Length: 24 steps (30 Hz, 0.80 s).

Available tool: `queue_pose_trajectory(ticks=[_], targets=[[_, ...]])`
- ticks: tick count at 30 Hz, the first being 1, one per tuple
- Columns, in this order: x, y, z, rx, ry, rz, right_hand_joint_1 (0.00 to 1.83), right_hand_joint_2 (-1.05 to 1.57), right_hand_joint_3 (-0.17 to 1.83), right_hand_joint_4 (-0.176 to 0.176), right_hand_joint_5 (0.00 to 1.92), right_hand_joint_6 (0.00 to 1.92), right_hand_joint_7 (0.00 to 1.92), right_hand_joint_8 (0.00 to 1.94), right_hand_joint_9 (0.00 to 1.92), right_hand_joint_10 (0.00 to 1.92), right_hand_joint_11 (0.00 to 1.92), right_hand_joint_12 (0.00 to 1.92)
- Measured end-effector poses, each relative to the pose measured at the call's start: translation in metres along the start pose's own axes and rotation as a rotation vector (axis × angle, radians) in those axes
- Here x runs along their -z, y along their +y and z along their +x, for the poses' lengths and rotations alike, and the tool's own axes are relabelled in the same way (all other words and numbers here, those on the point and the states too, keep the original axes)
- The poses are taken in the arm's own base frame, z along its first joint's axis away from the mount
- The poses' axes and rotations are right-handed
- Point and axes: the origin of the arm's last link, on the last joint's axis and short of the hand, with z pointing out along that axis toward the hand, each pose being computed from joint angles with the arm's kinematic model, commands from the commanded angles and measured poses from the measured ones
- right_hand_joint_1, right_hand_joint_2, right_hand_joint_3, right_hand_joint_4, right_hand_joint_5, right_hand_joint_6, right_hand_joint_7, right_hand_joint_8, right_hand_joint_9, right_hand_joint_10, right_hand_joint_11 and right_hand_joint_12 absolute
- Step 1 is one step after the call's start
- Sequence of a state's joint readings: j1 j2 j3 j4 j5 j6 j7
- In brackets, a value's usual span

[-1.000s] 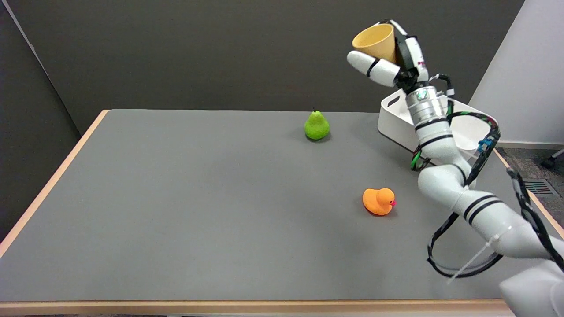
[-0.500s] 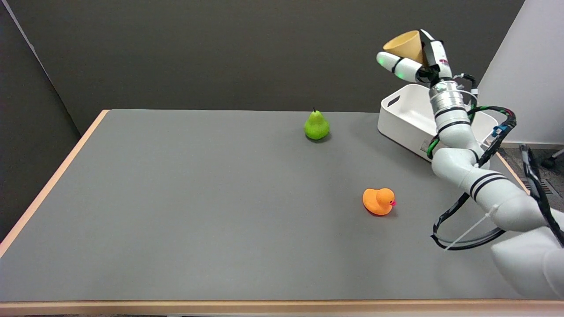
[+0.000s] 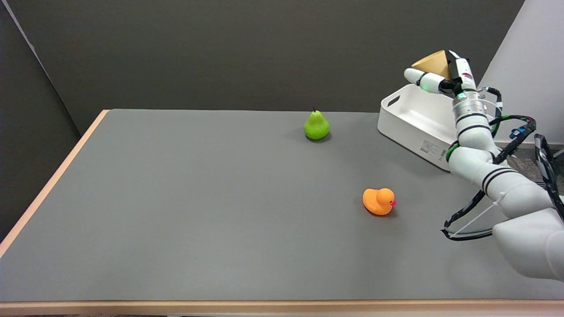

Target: Place the yellow cup in the box.

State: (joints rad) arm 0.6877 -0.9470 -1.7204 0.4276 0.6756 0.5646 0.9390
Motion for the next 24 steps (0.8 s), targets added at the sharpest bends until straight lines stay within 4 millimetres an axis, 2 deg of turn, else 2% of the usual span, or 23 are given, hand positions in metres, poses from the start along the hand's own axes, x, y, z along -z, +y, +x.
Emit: queue_pose_trajectory(ticks=[13, 15, 16, 17, 18, 20, 22, 24], targets=[[0.005, 0.023, 0.007, 0.057, -0.004, -0.071, 1.16, 1.31, 0.02, -0.176, 0.46, 1.54, 0.79, 1.55, 0.76, 1.33, 0.47, 1.92], [0.005, 0.025, 0.007, 0.063, -0.007, -0.076, 1.17, 1.30, 0.02, -0.176, 0.46, 1.62, 0.80, 1.45, 0.74, 1.25, 0.45, 1.86], [0.006, 0.026, 0.006, 0.065, -0.009, -0.078, 1.12, 1.20, 0.21, -0.164, 0.43, 1.52, 0.76, 1.28, 0.67, 1.16, 0.40, 1.78], [0.006, 0.027, 0.006, 0.066, -0.009, -0.081, 0.97, 0.92, 0.73, -0.129, 0.37, 1.15, 0.62, 0.91, 0.49, 0.99, 0.26, 1.61], [0.007, 0.028, 0.006, 0.067, -0.010, -0.084, 0.86, 0.76, 0.94, -0.096, 0.29, 0.85, 0.47, 0.66, 0.33, 0.83, 0.16, 1.42], [0.008, 0.031, 0.006, 0.065, -0.013, -0.091, 0.64, 0.63, 0.88, -0.022, 0.09, 0.31, 0.12, 0.26, 0.01, 0.50, 0.00, 0.93], [0.009, 0.033, 0.006, 0.059, -0.015, -0.098, 0.55, 0.56, 0.92, 0.009, 0.03, 0.24, 0.01, 0.09, 0.00, 0.15, 0.00, 0.66], [0.011, 0.036, 0.005, 0.050, -0.018, -0.107, 0.47, 0.56, 0.89, 0.020, 0.04, 0.15, 0.00, 0.00, 0.00, 0.00, 0.00, 0.33]])
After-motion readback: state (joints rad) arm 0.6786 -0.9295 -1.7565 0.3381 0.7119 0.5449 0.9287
